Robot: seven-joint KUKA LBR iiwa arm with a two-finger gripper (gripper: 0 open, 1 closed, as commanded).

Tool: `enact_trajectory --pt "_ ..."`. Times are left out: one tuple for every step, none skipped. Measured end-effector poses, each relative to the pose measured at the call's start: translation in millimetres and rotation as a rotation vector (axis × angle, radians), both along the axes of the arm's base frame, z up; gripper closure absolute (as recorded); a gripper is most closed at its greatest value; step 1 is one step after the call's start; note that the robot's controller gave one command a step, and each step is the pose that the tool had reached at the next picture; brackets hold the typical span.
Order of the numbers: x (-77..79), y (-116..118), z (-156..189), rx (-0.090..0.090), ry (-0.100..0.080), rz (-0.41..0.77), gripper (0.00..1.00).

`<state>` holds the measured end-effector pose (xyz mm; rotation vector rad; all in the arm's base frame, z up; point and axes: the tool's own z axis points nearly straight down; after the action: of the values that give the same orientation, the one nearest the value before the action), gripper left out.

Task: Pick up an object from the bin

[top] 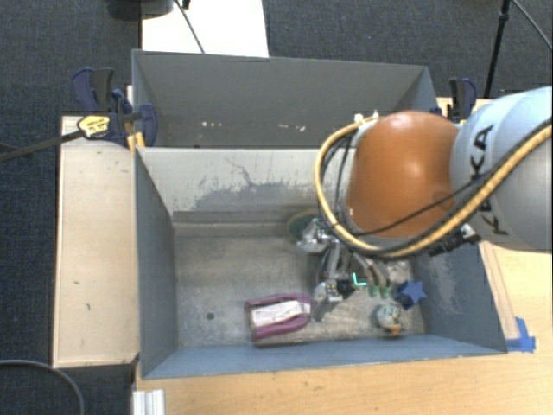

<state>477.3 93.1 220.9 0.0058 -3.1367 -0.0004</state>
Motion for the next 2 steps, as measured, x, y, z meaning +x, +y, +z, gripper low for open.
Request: enact_trajectory --pt "13.6 18.3 -144.5 0.002 -0.002 0.455 0.0" --pt "14.4 18.4 -142.8 0.002 -0.004 0.448 1.0"
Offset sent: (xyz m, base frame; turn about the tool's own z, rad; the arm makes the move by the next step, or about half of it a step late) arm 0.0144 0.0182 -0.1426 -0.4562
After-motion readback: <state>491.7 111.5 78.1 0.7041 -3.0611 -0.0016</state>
